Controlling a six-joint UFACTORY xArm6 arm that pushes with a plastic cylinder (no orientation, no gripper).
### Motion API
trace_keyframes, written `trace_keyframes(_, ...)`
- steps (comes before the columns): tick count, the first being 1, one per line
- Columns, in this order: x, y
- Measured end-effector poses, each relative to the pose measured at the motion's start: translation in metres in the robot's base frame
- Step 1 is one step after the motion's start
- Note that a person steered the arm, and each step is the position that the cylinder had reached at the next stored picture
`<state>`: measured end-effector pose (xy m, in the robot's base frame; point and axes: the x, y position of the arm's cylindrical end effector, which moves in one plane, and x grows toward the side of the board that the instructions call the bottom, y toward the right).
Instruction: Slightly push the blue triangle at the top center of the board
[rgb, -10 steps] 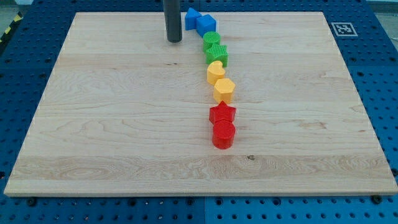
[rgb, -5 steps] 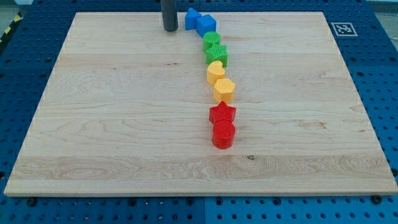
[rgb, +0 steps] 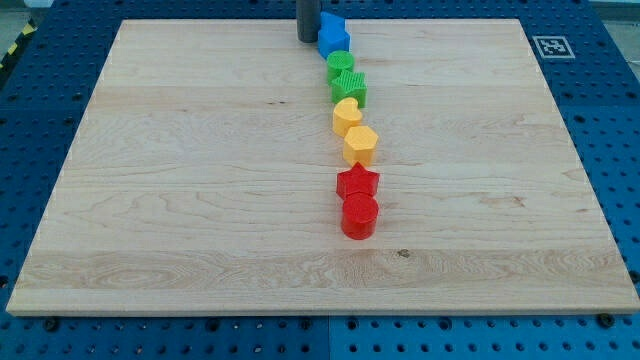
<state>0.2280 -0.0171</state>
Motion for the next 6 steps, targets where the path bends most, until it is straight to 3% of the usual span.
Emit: trace_keyframes(6,-0.0004,0.0027)
